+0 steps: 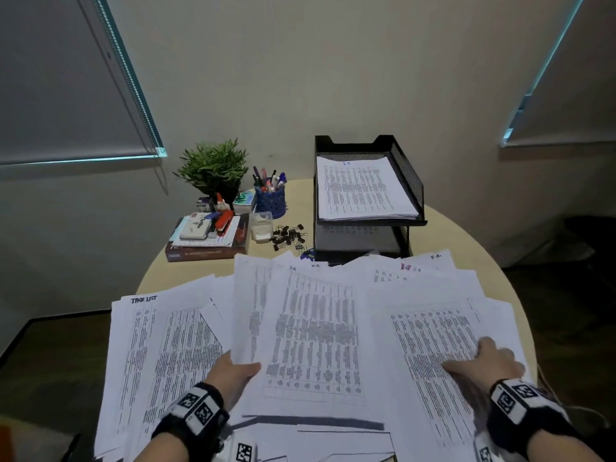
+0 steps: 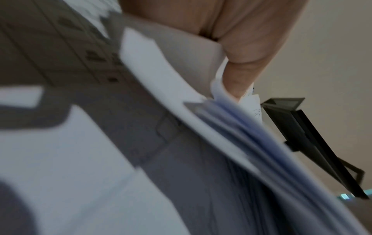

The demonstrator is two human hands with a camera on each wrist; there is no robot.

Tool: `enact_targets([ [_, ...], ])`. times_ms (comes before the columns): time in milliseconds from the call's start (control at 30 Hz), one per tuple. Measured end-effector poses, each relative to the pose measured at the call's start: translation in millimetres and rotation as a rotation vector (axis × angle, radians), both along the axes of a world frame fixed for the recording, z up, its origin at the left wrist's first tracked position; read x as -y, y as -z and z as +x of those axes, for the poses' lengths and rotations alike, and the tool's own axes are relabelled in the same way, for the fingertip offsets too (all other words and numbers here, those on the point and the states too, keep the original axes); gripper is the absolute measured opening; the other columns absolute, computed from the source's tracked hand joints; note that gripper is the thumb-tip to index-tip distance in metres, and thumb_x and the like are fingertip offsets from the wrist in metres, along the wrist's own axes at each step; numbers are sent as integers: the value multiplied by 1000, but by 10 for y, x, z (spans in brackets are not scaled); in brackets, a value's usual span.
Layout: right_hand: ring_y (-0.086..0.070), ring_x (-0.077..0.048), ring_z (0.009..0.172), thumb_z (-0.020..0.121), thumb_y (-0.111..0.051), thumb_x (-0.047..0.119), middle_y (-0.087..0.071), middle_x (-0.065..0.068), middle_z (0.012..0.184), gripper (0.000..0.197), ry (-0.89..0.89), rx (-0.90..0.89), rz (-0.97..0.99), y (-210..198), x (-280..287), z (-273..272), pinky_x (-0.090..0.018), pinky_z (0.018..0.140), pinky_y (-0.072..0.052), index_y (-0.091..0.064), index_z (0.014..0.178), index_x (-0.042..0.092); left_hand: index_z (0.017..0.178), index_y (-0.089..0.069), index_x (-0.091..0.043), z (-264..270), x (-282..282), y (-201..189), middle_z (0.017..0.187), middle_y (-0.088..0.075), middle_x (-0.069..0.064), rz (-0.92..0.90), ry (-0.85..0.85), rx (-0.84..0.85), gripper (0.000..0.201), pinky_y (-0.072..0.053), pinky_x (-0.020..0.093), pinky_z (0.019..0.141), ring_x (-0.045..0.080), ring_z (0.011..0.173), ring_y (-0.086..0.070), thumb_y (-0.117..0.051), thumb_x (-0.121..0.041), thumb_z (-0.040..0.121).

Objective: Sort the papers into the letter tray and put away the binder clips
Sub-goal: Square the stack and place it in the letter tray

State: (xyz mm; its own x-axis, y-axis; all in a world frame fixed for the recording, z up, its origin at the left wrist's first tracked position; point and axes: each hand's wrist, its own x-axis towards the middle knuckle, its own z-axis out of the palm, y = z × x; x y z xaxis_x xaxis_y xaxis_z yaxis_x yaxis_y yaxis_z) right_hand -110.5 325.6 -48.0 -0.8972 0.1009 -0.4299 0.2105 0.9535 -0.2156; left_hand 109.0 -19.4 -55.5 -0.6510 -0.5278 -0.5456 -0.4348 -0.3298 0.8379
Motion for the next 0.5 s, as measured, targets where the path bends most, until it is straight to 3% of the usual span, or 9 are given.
enact_targets([
  [100,-36,-37,127,55,-69,75,-39,-17,137,110,4,12,57,39,-207,-57,-43,103,-34,-31,139,14,119,-47,15,82,141,14,88,-62,16,24,-92,-32,35,-41,38,92,31,88,-57,-51,18,84],
  [233,-42,-34,119,55,-61,82,-48,-13,126,101,-116,-20,91,133,-186,-25,-40,99,-36,-41,130,16,116,-51,13,98,139,8,82,-62,14,16,-146,-65,30,-44,38,85,25,75,-59,-52,14,86],
  [300,-42,-34,118,57,-64,78,-47,-14,124,98,-106,12,55,113,-129,-12,-41,98,-36,-40,129,16,113,-54,5,70,67,-18,78,-61,9,-31,-146,-60,27,-44,34,82,21,71,-58,-55,12,86],
  [367,-41,-34,118,63,-66,69,-46,-14,125,86,-91,1,70,37,-32,-2,-43,98,-38,-44,126,15,113,-54,6,32,19,7,83,-63,10,0,-151,-53,28,-44,35,87,22,76,-60,-56,12,85],
  [433,-39,-34,121,76,-64,56,-43,-13,132,70,-116,-110,63,-46,119,58,-45,99,-37,-45,129,15,116,-52,9,9,-5,49,90,-65,12,37,-135,-29,32,-43,35,92,25,83,-61,-56,14,84],
  [500,-44,-33,120,84,-62,44,-46,-14,135,61,-167,-214,-101,-69,310,147,-41,99,-39,-46,133,11,117,-51,9,1,-23,83,93,-64,14,50,-132,-7,35,-42,36,94,28,89,-60,-56,15,84],
])
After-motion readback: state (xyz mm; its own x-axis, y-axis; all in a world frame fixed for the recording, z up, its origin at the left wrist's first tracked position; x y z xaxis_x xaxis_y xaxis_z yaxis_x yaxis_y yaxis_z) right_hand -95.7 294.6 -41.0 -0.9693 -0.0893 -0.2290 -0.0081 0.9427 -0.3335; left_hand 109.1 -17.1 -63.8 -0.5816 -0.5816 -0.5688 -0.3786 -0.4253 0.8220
